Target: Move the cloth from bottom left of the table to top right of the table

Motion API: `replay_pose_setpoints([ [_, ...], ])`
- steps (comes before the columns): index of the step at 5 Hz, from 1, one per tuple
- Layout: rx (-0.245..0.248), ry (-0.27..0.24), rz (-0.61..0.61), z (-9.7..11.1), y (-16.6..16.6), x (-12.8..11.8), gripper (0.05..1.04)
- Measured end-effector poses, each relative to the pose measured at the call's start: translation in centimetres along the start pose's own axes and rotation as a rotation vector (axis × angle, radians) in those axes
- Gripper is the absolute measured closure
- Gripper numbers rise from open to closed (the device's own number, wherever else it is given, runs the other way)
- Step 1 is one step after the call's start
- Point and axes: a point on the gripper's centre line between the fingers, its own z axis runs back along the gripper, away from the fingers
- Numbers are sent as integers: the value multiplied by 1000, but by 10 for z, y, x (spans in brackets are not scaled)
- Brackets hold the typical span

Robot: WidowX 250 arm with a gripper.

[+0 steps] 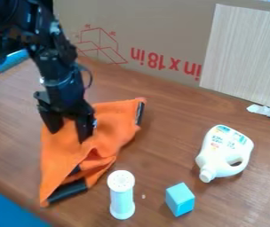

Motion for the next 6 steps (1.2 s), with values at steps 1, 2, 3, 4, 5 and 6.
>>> replay_pose_setpoints([
  [1, -9, -10, 69, -4, 3, 24, 80],
  [2, 8, -26, 120, -8, 8, 48, 80],
  [3, 8, -30, 170, -11, 10, 67, 80],
  [4, -3, -38, 196, -12, 7, 80, 81],
  [5, -3, -34, 191, -13, 5, 79, 83],
  [6, -3, -18, 151, -14, 1, 59, 84],
])
